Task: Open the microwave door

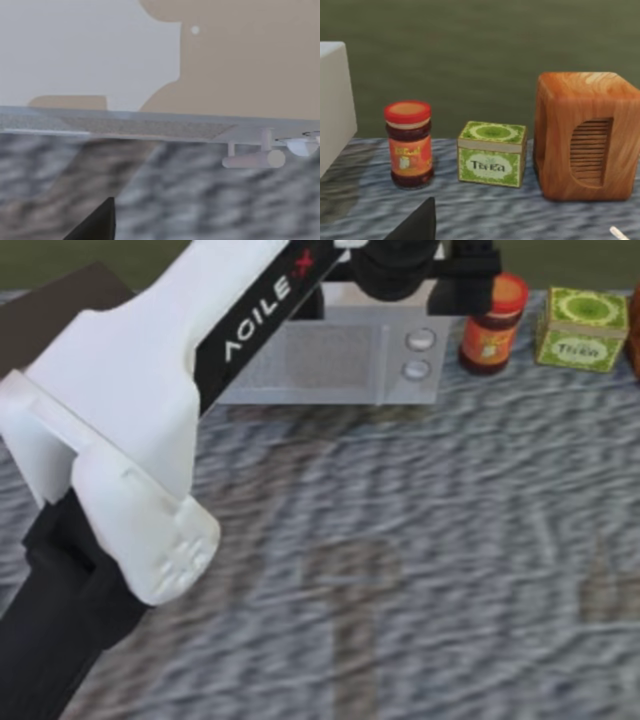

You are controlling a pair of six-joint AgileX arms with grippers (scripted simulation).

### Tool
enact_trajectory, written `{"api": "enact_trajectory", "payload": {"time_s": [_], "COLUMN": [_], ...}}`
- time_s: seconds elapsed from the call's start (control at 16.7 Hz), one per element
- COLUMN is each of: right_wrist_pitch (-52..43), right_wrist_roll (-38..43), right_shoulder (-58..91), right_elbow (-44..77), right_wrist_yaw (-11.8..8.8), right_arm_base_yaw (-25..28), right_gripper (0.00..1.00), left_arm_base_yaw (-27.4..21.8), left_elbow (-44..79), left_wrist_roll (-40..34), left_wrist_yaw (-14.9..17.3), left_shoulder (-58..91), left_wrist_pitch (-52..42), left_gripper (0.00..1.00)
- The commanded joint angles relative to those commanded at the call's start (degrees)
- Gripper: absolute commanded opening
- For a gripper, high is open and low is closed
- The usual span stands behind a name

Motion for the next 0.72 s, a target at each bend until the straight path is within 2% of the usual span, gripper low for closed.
{"api": "enact_trajectory", "payload": {"time_s": [0.24,0.54,0.72], "right_wrist_pitch": [0.0,0.0,0.0], "right_wrist_roll": [0.0,0.0,0.0], "right_shoulder": [0.0,0.0,0.0], "right_elbow": [0.0,0.0,0.0], "right_wrist_yaw": [0.0,0.0,0.0], "right_arm_base_yaw": [0.0,0.0,0.0], "right_gripper": [1.0,1.0,1.0], "left_arm_base_yaw": [0.7,2.6,3.1], "left_elbow": [-2.4,-12.4,-15.0], "left_wrist_roll": [0.6,2.5,3.0], "left_wrist_yaw": [0.3,1.0,1.3], "left_shoulder": [0.1,0.7,1.0], "left_wrist_pitch": [2.5,14.1,16.9], "left_gripper": [1.0,1.0,1.0]}}
